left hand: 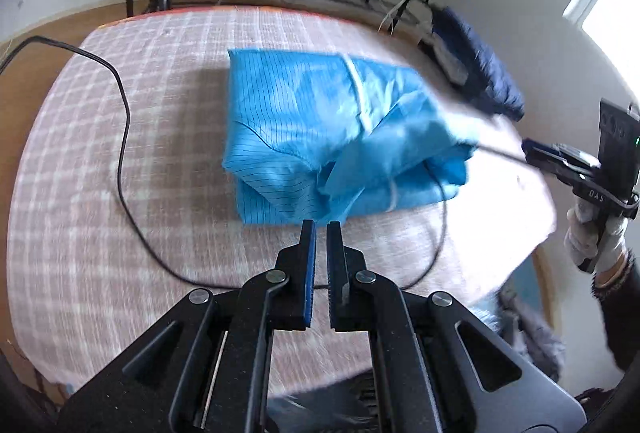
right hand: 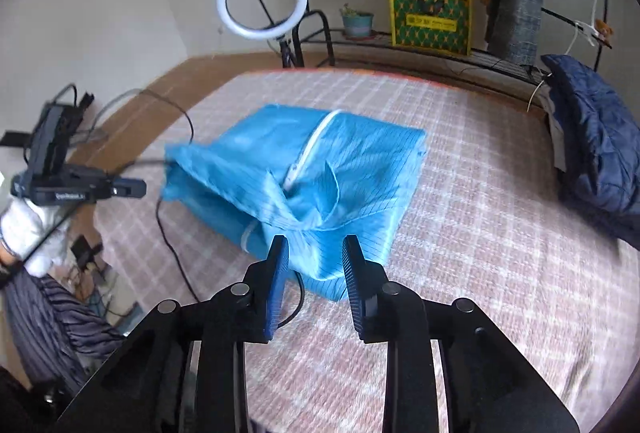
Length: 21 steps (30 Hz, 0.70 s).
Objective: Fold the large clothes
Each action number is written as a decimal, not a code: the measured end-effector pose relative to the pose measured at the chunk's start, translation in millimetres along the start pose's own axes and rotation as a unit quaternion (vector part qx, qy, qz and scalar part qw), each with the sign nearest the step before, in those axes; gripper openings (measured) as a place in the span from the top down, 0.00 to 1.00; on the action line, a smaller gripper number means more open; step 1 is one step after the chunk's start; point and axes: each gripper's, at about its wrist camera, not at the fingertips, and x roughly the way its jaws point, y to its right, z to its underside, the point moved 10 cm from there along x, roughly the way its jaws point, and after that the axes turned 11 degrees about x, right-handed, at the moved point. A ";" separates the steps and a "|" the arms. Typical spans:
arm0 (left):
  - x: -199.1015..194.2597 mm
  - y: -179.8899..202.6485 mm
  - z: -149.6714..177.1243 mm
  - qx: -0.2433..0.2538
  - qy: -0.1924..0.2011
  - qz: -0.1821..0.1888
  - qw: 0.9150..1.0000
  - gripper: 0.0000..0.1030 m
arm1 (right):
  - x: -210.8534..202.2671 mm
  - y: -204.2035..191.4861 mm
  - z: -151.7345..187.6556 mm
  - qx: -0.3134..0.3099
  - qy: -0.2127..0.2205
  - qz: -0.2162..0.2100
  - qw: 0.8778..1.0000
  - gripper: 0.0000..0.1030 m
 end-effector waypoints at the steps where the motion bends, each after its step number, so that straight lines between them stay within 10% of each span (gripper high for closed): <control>1: -14.1 1.2 -1.6 -0.010 0.015 0.004 1.000 0.99 | -14.0 -2.7 -0.7 0.003 0.010 -0.009 1.000 0.75; 9: -125.1 8.2 -30.2 -0.036 0.121 0.013 0.992 0.98 | -139.9 -33.6 -7.6 -0.009 0.102 -0.044 0.994 0.74; 13: -148.2 9.5 -43.3 -0.042 0.141 0.015 0.989 0.60 | -165.9 -35.9 -10.3 0.009 0.122 -0.058 0.991 0.64; 21: -49.4 -14.2 -27.0 -0.117 0.057 0.030 0.991 0.50 | -75.7 -13.3 28.5 0.117 0.030 -0.097 0.988 0.62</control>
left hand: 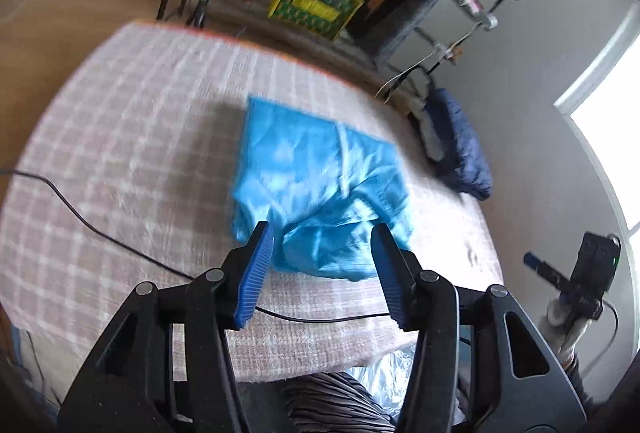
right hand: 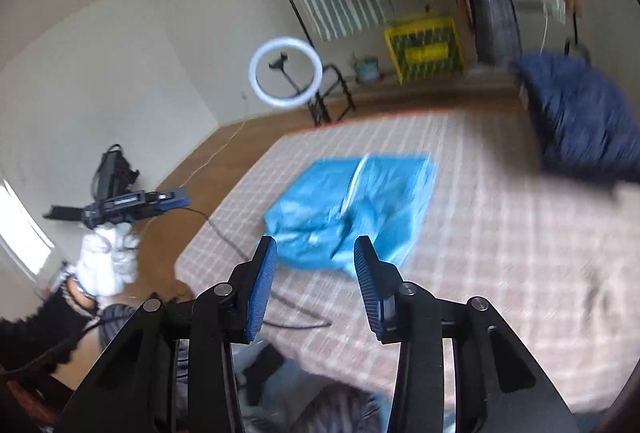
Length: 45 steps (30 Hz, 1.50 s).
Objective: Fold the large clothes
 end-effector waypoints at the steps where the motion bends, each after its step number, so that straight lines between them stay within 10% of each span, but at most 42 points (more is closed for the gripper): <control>1: 19.3 -7.0 4.5 -0.015 -0.017 0.002 1.000 0.50 | 15.4 7.5 6.0 0.014 -0.013 0.000 1.000 0.62; 14: 127.5 -71.8 32.9 -0.166 -0.102 0.010 0.981 0.51 | 162.1 43.0 44.9 0.159 -0.118 -0.012 0.980 0.57; 18: 134.9 -81.4 35.1 -0.185 -0.109 0.016 0.977 0.83 | 170.0 48.1 43.7 0.225 -0.129 -0.054 0.964 0.56; 23: 111.6 -81.1 27.7 -0.152 -0.098 -0.018 0.983 0.83 | 148.5 55.6 39.1 0.245 -0.120 -0.056 0.960 0.46; 27: 96.9 -45.4 32.9 -0.152 -0.100 0.036 0.983 0.40 | 151.3 63.2 29.4 0.258 -0.136 -0.033 0.956 0.45; 34: 116.1 -22.0 78.2 -0.205 -0.173 0.085 0.960 0.38 | 195.8 58.1 43.4 0.237 -0.196 0.001 0.952 0.48; 38: 127.9 -17.9 81.8 -0.210 -0.175 0.095 0.957 0.88 | 206.2 46.1 45.0 0.211 -0.200 -0.010 0.957 0.82; 45: 108.4 2.8 59.0 -0.139 -0.084 0.115 0.980 0.96 | 176.5 28.4 27.7 0.085 -0.087 -0.038 0.992 0.96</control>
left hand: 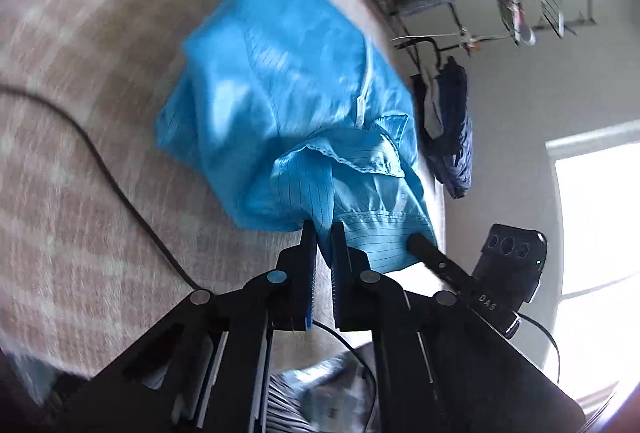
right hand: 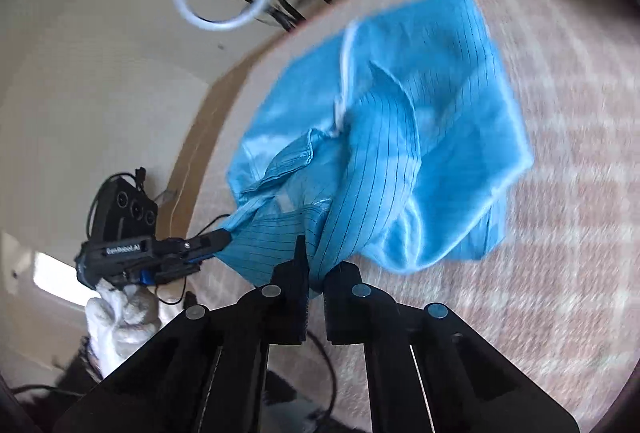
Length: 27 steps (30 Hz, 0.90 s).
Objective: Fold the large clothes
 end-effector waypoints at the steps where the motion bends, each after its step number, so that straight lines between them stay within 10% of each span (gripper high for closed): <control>1: 4.0 -3.9 1.7 0.001 -0.003 -0.006 1.000 0.98 | -1.0 1.3 -0.1 -0.009 0.010 -0.006 1.000 0.96; 7: 26.6 -24.1 12.0 -0.004 -0.035 -0.045 0.998 0.98 | 19.3 29.4 22.6 -0.042 -0.017 0.069 0.997 0.90; 11: 8.8 -19.1 8.0 0.004 -0.009 -0.056 0.998 0.98 | -5.3 26.8 23.4 0.015 -0.032 0.032 0.999 0.52; 21: -16.8 13.6 3.9 0.096 0.022 -0.130 0.987 0.96 | -35.9 -7.8 -7.3 -0.038 0.024 0.072 0.996 0.53; 27: -12.7 34.6 1.0 0.150 0.024 -0.154 0.976 0.96 | 20.0 -25.3 -8.7 -0.159 -0.050 0.117 0.979 0.54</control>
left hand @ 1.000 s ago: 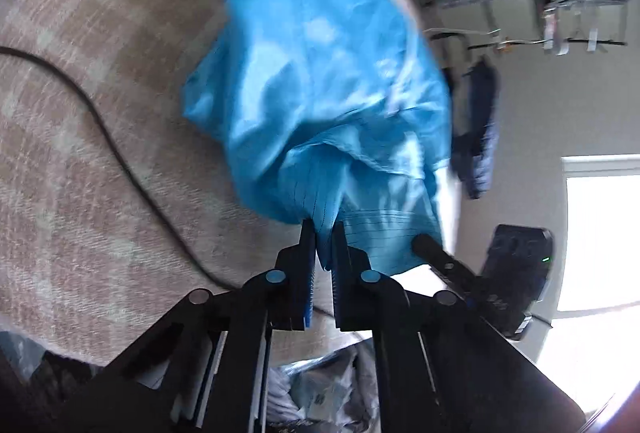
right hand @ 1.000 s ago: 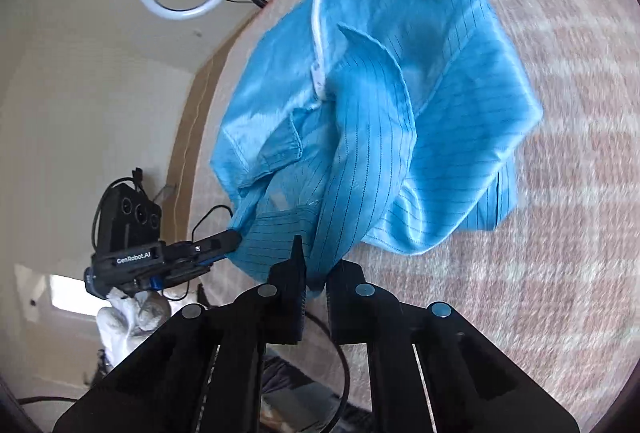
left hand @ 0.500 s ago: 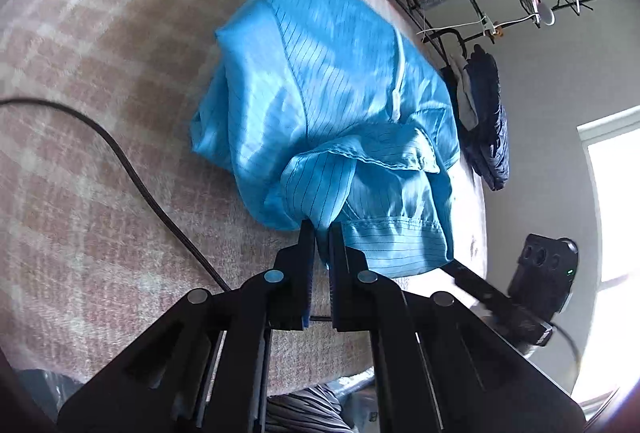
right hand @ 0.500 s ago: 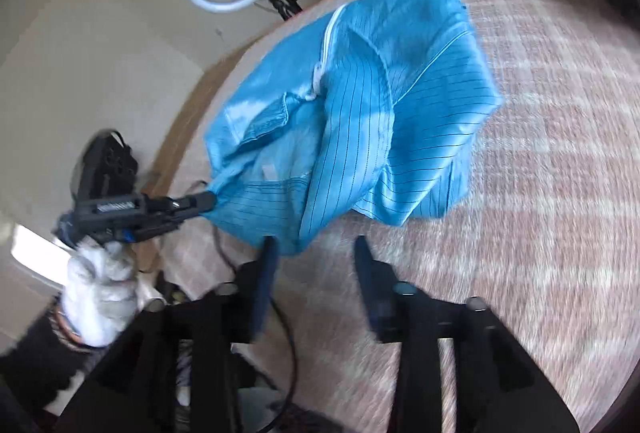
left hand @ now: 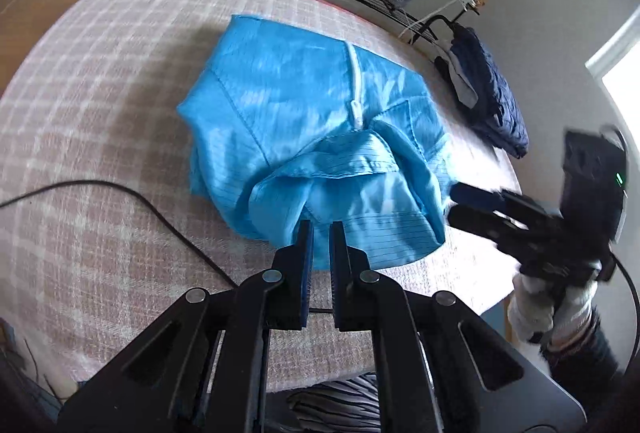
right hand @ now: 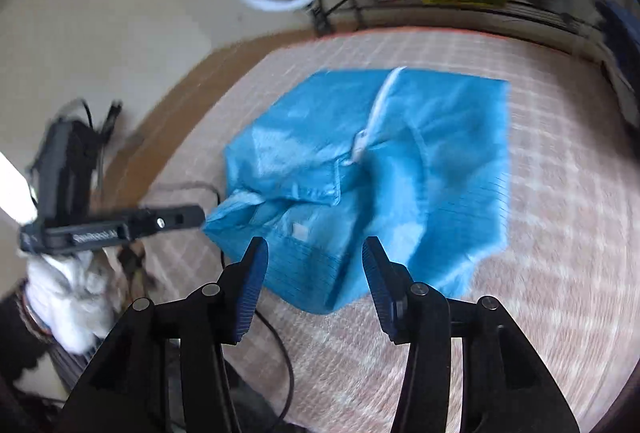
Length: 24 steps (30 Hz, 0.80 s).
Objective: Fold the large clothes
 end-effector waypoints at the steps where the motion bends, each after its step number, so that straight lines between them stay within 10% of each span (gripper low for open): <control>1: -0.5 3.2 -1.2 0.007 0.004 -0.004 1.000 0.96 | 8.0 -1.5 -0.4 -0.005 -0.014 0.003 1.000 0.54; 13: 54.4 -3.2 -1.3 0.122 -0.060 -0.083 0.987 0.89 | 54.7 5.1 -16.3 0.108 -0.084 -0.097 0.986 0.55; 16: 59.8 -7.8 -2.6 0.136 -0.064 -0.095 0.984 0.89 | 65.9 15.9 -22.3 0.164 -0.096 -0.114 0.975 0.93; 24: 67.7 -13.5 4.5 0.139 -0.075 -0.090 0.983 0.94 | 58.5 22.6 -55.4 0.274 -0.047 -0.191 0.941 0.99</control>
